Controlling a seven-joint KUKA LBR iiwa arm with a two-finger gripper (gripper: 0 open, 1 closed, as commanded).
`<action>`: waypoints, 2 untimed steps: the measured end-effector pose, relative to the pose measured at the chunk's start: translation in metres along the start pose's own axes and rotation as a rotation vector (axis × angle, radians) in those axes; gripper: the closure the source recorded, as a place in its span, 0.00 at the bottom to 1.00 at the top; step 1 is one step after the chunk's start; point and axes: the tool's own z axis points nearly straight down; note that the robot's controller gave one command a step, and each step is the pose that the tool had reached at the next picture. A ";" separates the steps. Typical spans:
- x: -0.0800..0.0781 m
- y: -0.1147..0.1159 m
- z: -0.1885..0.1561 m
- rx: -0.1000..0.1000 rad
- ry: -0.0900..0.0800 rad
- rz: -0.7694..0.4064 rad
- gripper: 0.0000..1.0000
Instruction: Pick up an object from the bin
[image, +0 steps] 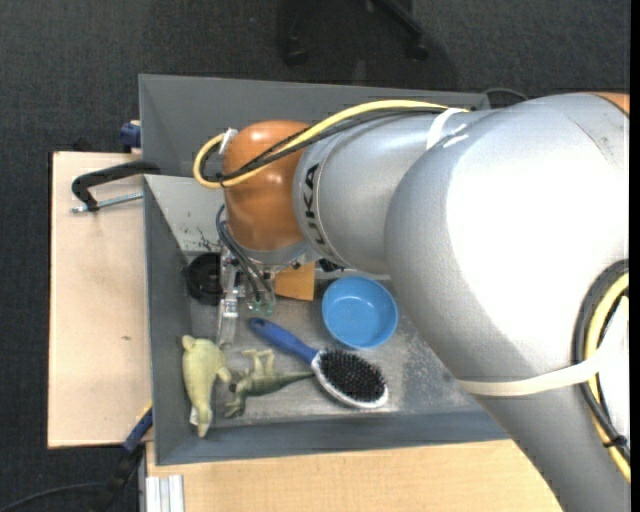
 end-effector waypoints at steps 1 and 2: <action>-0.005 -0.002 -0.005 0.002 -0.013 0.001 1.00; 0.000 0.001 0.000 -0.001 -0.001 0.000 0.00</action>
Offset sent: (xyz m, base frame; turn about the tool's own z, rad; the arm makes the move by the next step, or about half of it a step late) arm 0.0000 0.0000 0.0000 0.0000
